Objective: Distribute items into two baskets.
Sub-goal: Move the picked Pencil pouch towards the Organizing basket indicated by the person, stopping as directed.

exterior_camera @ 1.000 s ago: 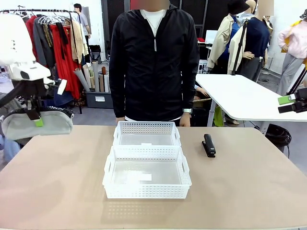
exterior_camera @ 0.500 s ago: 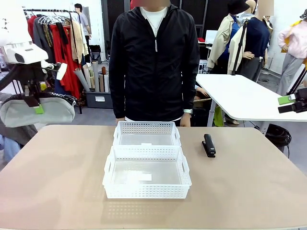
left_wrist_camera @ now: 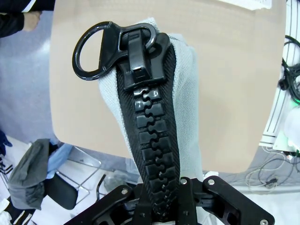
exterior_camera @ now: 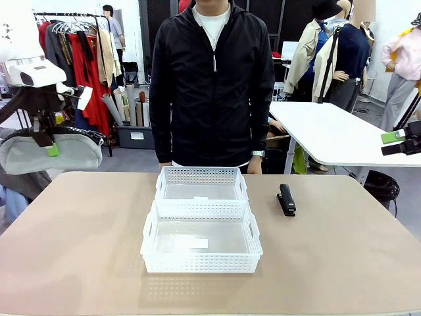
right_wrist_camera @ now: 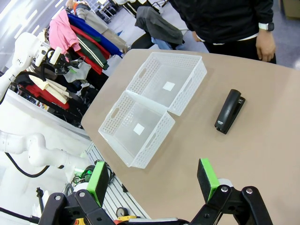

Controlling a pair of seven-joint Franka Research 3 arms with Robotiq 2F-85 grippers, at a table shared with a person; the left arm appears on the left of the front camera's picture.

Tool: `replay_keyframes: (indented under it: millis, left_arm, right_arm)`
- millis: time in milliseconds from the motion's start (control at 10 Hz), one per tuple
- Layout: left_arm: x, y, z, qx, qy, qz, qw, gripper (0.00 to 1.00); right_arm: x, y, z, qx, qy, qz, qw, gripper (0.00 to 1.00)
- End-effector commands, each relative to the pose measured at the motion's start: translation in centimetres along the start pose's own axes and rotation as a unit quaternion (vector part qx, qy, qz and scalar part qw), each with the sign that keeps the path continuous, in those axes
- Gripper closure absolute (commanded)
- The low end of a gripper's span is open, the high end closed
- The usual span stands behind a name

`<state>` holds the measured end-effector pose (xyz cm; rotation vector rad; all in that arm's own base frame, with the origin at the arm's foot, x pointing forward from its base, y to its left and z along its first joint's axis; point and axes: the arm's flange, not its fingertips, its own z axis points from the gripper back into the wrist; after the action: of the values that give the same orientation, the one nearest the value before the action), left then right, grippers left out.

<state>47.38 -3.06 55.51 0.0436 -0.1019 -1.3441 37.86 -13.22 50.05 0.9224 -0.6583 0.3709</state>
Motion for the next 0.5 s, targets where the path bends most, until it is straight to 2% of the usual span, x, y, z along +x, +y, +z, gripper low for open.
replay_keyframes:
  millis: [0,400]
  left_arm:
    - [-0.11,0.05,0.18,0.003,-0.005,0.001,1.0,1.0]
    - [-0.11,0.05,0.18,0.003,-0.005,0.001,1.0,1.0]
  right_arm:
    - [0.02,0.24,-0.06,0.004,-0.004,-0.001,1.0,0.0]
    - [0.02,0.24,-0.06,0.004,-0.004,-0.001,1.0,0.0]
